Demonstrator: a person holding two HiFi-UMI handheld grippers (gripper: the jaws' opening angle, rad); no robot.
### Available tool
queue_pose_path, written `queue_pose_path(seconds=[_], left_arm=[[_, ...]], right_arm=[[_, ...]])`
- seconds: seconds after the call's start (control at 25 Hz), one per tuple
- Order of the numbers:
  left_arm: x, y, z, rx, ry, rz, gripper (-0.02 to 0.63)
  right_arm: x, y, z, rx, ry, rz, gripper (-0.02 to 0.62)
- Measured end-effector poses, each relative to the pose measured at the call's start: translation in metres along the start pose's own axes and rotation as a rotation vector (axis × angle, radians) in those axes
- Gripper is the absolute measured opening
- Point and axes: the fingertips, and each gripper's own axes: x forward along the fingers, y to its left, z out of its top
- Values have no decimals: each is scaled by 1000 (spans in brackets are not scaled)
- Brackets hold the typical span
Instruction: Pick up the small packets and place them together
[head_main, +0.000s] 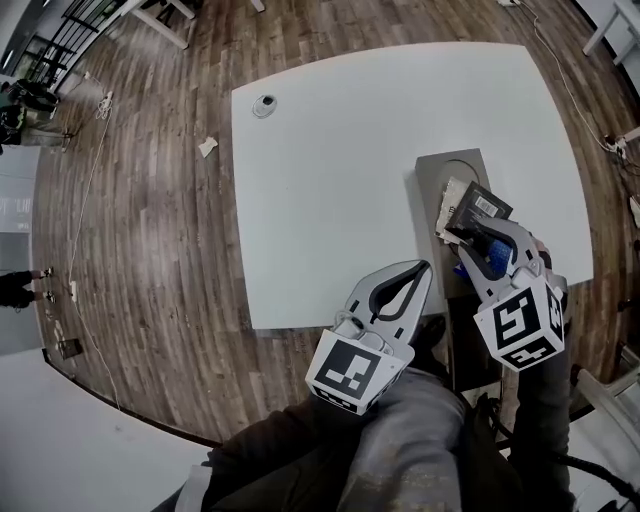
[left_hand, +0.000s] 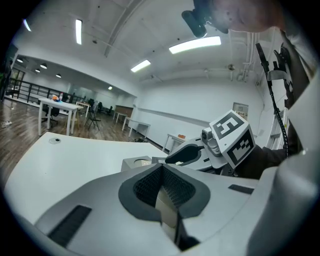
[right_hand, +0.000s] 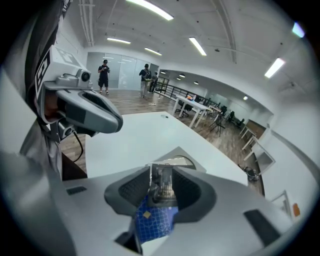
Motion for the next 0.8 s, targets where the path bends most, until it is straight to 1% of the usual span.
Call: queue_pose_path(seconds=[0.2,0.32,0.48,0.6,0.72,0.76,0.8], left_arm=[[7,-7,1,20,8,-64,3],[11,-14,0,16,37,-115,3],[11,-23,2,54,34,-157,3],[7,-31,7,82,5,-142,3],[-4,-43,9,105,-34,-94,3],[-11,-48,7,107,-43,-73,3],[-19,-53,2,105,-46,-51,3]], right_arm=[[-14,-4,-5,45,-7,-65,124],[-21,-5,-6,71,-8,-105,124],[-33,-3,-3,113,-38,-166,124],[-51,8,0,116,-94,-193,124],[-79,37,4,90,-190,-189,123],[-90,54,5,94,-233,-173,108],[-102,74,5,113,-279,-149,53]])
